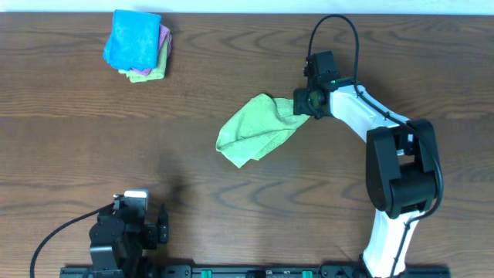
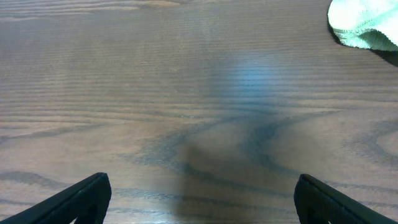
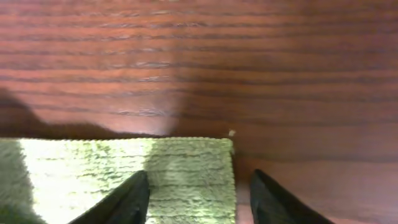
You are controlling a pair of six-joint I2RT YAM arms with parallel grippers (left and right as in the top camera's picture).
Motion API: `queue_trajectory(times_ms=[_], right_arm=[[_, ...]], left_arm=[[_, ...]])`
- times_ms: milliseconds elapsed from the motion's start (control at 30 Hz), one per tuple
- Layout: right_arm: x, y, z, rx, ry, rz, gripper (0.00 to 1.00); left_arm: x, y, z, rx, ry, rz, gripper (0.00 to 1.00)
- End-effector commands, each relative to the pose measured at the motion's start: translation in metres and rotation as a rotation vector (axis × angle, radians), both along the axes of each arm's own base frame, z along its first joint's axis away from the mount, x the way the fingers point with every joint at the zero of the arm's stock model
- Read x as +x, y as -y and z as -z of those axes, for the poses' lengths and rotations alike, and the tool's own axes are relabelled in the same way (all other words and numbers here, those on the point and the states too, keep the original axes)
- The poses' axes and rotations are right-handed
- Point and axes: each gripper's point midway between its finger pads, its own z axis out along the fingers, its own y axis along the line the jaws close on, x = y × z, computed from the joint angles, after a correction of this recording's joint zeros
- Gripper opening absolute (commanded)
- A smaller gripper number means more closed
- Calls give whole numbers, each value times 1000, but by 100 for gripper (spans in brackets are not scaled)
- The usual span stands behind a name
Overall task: Fold the cloth
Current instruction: 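Drag the green cloth toward the table center with the right gripper, then lift and shake the green cloth with the right gripper, then release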
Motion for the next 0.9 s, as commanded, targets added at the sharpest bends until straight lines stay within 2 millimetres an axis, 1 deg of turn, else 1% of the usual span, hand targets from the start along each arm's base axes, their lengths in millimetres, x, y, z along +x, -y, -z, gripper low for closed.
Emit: queue_trajectory(times_ms=[0, 33, 100, 133, 200, 300, 400, 433, 467, 500, 567, 700, 800, 867], right_arm=[[-1, -4, 8, 30, -18, 16, 35], [0, -4, 8, 31, -14, 15, 24], [2, -4, 5, 33, -4, 15, 6], [5, -5, 1, 35, 4, 15, 1], [10, -7, -10, 42, 33, 13, 1], [20, -10, -38, 57, 93, 9, 1], [29, -16, -82, 79, 186, -5, 1], [31, -18, -99, 86, 222, -13, 1], [31, -22, -123, 92, 271, -36, 1], [31, -25, -138, 96, 305, -51, 1], [25, -32, -176, 102, 385, -93, 1], [9, -47, -233, 116, 506, -162, 1], [-4, -56, -267, 124, 583, -201, 1], [-12, -61, -283, 122, 621, -228, 1]], left_arm=[[-2, 1, 7, 12, -20, 16, 95], [-2, 1, 7, 12, -20, 15, 95], [-2, 1, 7, 12, -20, 16, 95], [-2, 1, 7, 12, -20, 16, 95], [-2, 1, 7, 12, -20, 15, 95], [-2, 1, 7, 12, -20, 15, 95], [-2, 1, 7, 12, -20, 15, 95], [-2, 1, 7, 12, -20, 15, 95], [-2, 1, 7, 12, -20, 15, 95], [-2, 1, 7, 12, -20, 15, 95], [-2, 1, 7, 12, -20, 15, 95], [-2, -1, 7, 17, -20, 10, 95], [-2, -1, 7, 18, -20, 10, 95], [-2, -1, 7, 17, -20, 10, 95]])
